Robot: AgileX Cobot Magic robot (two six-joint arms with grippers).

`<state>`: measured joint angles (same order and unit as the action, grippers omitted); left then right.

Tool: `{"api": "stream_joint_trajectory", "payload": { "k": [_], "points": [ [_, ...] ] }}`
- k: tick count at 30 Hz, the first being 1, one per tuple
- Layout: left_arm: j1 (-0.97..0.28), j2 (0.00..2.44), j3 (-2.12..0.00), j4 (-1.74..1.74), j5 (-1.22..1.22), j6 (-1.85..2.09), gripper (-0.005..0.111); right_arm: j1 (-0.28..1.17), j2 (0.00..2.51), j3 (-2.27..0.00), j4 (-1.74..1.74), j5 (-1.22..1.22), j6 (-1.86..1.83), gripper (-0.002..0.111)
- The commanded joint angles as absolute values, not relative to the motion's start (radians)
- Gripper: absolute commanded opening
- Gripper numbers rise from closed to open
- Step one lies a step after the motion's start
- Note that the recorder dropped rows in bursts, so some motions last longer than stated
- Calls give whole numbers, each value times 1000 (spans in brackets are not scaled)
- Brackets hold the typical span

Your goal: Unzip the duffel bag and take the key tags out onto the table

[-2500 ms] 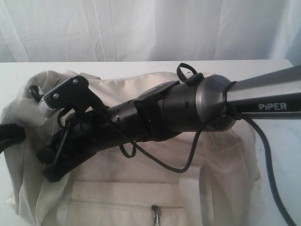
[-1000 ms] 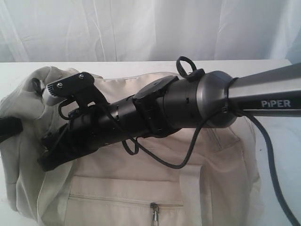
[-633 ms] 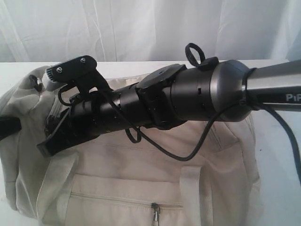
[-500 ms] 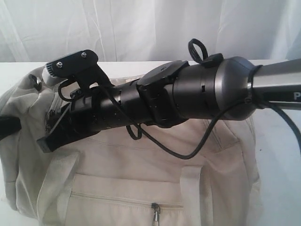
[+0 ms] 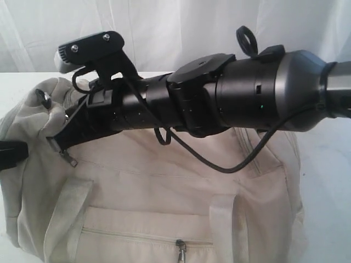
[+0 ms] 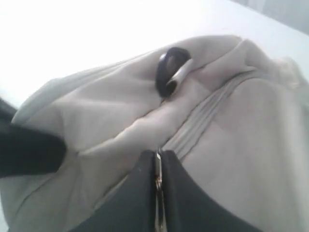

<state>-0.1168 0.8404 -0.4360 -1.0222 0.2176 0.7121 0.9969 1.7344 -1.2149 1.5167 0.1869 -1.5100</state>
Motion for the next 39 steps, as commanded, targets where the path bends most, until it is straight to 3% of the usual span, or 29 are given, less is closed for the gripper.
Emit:
{"api": "stream_joint_trajectory", "payload": {
  "k": [1,23,39],
  "points": [
    [-122,826,-443,-1031,264,710,0,993,1714,-1226,1528,99,-1523,0],
    [-122,826,-443,-967,354,710,0,956,1929,-1504,1529,58,-1568,0],
    [-122,826,-443,-921,421,674,0,787,2227,-1874,1531,97,-1568,0]
  ]
}}
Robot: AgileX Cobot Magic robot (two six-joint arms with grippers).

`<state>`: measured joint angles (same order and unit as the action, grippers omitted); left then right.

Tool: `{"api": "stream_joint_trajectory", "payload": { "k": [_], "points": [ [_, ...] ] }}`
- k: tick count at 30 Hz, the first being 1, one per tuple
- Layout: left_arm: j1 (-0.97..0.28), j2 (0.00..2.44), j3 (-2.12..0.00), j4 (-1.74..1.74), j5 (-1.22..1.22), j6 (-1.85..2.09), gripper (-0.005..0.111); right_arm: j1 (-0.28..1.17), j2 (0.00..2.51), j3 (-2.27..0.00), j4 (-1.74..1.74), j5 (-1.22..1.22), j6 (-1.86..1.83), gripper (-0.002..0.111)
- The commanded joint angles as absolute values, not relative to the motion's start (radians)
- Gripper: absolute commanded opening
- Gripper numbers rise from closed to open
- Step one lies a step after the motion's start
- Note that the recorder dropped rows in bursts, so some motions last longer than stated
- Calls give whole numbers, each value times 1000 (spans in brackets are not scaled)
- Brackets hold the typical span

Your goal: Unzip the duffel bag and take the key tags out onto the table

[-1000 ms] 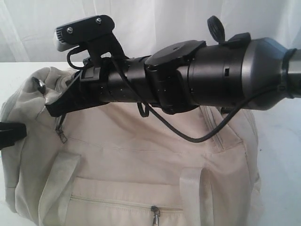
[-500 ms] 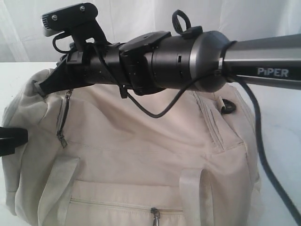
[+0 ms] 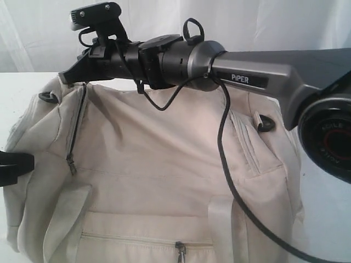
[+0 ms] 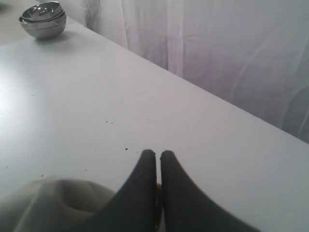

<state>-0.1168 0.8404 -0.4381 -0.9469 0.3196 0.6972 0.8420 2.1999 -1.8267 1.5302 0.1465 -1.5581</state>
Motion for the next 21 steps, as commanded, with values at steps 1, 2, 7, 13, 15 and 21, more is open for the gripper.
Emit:
{"api": "stream_joint_trajectory", "payload": {
  "k": [1,2,7,13,15,21],
  "points": [
    [-122,826,-443,-918,421,667,0,779,2235,-1884,1531,104,-1568,0],
    [-122,826,-443,-918,421,667,0,771,2242,-1893,1531,116,-1568,0],
    [-122,826,-443,-918,421,651,0,744,2261,-1920,1535,138,-1557,0],
    [-122,826,-443,-918,413,651,0,729,2261,-1922,1534,131,-1553,0],
    [-122,826,-443,-918,398,651,0,728,2261,-1922,1534,163,-1521,0],
    [-122,826,-443,-918,233,673,0,728,2261,-1922,1532,278,-1513,0]
  ]
}}
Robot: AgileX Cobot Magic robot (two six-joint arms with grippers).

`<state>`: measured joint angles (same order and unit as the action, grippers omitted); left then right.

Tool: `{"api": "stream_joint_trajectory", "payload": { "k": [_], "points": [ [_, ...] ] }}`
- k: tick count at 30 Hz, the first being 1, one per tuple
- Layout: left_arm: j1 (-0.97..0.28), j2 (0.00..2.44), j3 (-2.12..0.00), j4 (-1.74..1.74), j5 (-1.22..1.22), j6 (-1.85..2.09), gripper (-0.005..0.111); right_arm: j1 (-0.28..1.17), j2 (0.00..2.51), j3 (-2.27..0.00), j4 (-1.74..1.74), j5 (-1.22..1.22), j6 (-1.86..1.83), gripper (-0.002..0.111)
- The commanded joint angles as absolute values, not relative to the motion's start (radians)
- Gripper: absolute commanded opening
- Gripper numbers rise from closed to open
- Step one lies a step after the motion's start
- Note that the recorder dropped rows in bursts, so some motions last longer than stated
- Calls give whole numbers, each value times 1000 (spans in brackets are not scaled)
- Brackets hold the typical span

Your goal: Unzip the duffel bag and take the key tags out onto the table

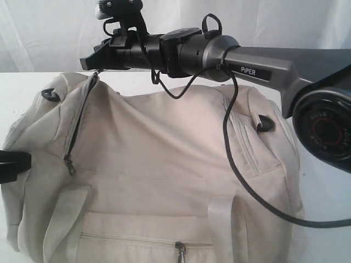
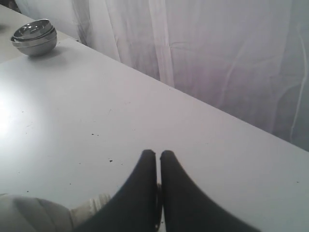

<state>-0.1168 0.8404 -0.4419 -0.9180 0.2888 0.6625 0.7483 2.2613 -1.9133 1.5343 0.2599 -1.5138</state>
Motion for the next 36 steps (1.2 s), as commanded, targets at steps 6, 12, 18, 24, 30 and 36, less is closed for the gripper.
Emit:
{"api": "stream_joint_trajectory", "payload": {
  "k": [6,12,18,24,30,36],
  "points": [
    [-122,826,-443,-918,27,712,0,728,2259,-1922,1532,298,-1513,0],
    [-122,826,-443,-918,-156,712,0,728,2246,-1922,1532,300,-1513,0],
    [-122,826,-443,-918,-156,712,0,728,2246,-1922,1532,322,-1513,0],
    [-122,826,-443,-854,-17,712,8,728,2246,-1922,1532,326,-1513,0],
    [-122,826,-443,-852,0,712,50,728,2246,-1922,1532,331,-1513,0],
    [-122,826,-478,-813,45,754,77,728,2246,-1922,1532,337,-1513,0]
  ]
}}
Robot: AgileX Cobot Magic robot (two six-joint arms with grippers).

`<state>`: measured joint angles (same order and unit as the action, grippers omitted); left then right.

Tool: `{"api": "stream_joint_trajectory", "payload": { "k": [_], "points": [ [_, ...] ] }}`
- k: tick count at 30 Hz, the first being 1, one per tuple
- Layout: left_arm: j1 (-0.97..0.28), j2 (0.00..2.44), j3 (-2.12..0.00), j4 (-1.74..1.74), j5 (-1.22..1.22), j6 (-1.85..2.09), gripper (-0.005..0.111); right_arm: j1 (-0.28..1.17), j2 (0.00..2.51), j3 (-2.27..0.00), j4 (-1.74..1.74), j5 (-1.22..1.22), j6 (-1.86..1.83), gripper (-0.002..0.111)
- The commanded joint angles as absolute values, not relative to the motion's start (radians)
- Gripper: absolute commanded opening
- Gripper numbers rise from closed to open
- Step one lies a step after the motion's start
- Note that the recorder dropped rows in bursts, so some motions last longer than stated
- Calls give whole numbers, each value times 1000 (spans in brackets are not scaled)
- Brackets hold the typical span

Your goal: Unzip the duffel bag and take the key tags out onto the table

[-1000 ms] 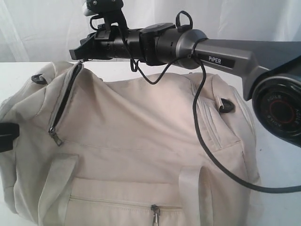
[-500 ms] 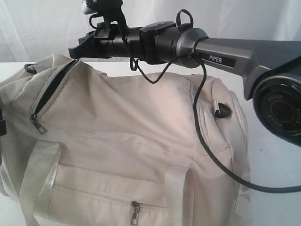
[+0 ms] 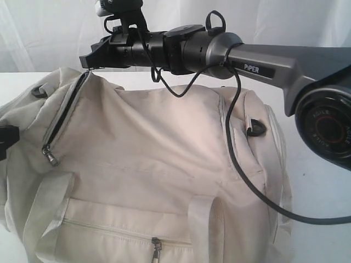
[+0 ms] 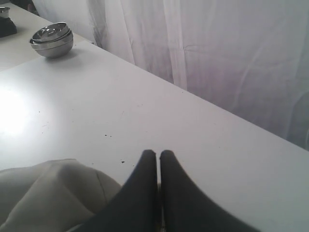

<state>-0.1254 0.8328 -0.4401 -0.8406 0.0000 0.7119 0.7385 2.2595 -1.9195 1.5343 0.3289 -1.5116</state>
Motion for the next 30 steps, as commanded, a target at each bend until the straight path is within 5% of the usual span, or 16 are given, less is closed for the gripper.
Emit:
{"api": "stream_joint_trajectory", "payload": {
  "k": [1,21,25,30],
  "points": [
    [-126,826,-499,-794,84,784,76,728,2246,-1922,1532,337,-1513,0],
    [-211,1236,-766,-804,133,1045,71,728,2246,-1922,1532,388,-1513,0],
    [-211,1280,-787,-804,148,1045,57,728,2246,-1922,1532,388,-1513,0],
    [-211,1278,-789,-804,150,1045,26,727,2246,-1922,1528,379,-1513,0]
  ]
}}
